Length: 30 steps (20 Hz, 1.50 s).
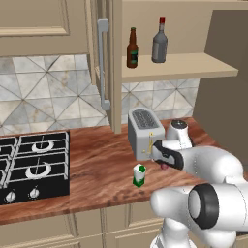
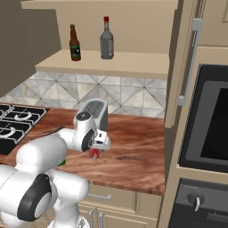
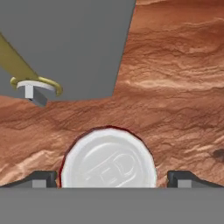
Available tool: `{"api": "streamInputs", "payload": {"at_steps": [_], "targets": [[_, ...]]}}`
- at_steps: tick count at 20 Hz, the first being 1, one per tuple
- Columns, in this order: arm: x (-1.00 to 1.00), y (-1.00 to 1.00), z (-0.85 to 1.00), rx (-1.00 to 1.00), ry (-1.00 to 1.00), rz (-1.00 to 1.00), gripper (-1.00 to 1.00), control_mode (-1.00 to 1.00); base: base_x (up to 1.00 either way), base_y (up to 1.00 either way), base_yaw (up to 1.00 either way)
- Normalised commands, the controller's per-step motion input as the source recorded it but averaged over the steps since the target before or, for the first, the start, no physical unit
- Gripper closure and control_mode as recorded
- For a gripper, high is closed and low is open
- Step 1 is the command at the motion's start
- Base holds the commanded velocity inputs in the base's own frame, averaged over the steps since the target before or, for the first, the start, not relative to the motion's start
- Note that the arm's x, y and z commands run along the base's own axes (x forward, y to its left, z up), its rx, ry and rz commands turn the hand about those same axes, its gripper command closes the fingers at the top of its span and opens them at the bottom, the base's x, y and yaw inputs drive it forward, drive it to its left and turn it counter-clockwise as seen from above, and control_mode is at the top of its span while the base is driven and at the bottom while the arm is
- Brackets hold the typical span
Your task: Sort all alcoholic drinks to one cabinet, and non-alcoholic drinks to the other.
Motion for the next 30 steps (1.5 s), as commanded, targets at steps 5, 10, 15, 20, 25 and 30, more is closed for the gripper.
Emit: {"api": "streamInputs", "payload": {"at_steps": [5,10,15,20,25,30], "targets": [[0.13,0.0,-0.17,0.0,0.0,0.03,1.0,-1.0,0.0,0.0,0.0],[0.0,0.0,-0.03,0.0,0.0,0.0,1.0,-1.0,0.0,0.0,0.0],[-0.09,0.0,0.02,0.02,0.0,0.0,1.0,-1.0,0.0,0.0,0.0],[-0.44,0.0,0.81,0.0,-0.03,0.0,1.0,-1.0,0.0,0.0,0.0],[-0.7,0.0,1.0,0.0,0.0,0.0,1.0,-1.0,0.0,0.0,0.0],[-0.68,0.0,0.93,0.0,-0.1,0.0,1.0,-1.0,0.0,0.0,0.0]]}}
